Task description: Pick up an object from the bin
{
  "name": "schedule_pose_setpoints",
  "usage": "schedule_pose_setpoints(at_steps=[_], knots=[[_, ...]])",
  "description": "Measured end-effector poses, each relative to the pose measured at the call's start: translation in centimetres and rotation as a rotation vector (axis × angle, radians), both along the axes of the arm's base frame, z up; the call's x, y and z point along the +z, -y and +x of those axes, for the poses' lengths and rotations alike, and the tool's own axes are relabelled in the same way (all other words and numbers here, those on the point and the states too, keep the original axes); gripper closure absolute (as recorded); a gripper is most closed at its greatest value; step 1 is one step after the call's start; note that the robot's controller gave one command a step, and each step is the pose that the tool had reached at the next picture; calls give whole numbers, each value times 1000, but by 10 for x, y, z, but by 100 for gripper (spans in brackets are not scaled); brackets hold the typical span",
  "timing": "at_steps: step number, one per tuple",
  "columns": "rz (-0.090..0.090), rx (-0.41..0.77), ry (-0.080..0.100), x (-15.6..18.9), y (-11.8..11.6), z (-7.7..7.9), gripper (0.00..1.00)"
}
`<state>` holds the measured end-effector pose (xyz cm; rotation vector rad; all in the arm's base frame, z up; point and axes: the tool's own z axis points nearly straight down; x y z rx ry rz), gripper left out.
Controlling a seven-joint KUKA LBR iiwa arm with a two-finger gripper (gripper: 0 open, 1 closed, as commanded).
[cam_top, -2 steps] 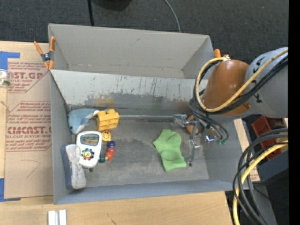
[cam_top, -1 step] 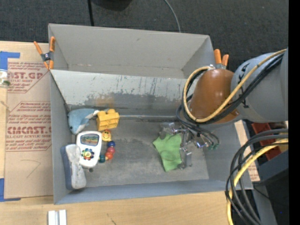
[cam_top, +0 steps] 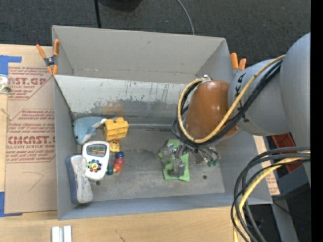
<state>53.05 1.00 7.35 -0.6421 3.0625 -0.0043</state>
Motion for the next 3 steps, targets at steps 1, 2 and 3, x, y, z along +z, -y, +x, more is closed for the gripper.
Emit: schedule_pose_setpoints(at_steps=[1,2,3], knots=[[0,0,0,0,0,0,100],[0,8,-6,53,1,4,100],[0,41,7,83,5,12,100]])
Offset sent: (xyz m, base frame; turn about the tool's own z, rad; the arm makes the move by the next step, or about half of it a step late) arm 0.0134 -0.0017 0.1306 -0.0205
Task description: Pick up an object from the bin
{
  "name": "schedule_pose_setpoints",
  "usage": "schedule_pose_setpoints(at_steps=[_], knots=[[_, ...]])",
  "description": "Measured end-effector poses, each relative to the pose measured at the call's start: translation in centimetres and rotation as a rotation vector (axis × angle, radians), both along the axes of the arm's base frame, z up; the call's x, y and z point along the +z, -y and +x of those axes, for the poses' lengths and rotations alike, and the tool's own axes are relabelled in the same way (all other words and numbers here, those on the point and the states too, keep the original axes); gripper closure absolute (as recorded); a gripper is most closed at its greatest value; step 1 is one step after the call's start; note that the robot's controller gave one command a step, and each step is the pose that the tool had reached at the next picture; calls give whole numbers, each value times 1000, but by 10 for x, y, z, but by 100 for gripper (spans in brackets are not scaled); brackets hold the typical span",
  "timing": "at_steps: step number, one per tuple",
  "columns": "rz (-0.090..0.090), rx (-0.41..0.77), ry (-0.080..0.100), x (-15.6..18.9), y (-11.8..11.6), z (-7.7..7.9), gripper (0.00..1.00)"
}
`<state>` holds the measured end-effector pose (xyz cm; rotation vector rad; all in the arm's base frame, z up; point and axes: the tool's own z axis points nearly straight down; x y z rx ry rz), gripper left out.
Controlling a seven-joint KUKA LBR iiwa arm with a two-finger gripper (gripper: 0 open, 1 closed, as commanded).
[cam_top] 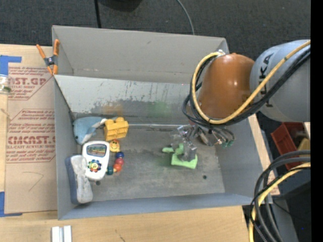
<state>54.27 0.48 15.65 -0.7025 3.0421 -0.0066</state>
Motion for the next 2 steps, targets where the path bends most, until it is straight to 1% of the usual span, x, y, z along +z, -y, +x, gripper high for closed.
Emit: schedule_pose_setpoints(at_steps=[1,2], knots=[[1,-10,-9,0,4,-4,100],[0,-2,-11,46,0,4,100]])
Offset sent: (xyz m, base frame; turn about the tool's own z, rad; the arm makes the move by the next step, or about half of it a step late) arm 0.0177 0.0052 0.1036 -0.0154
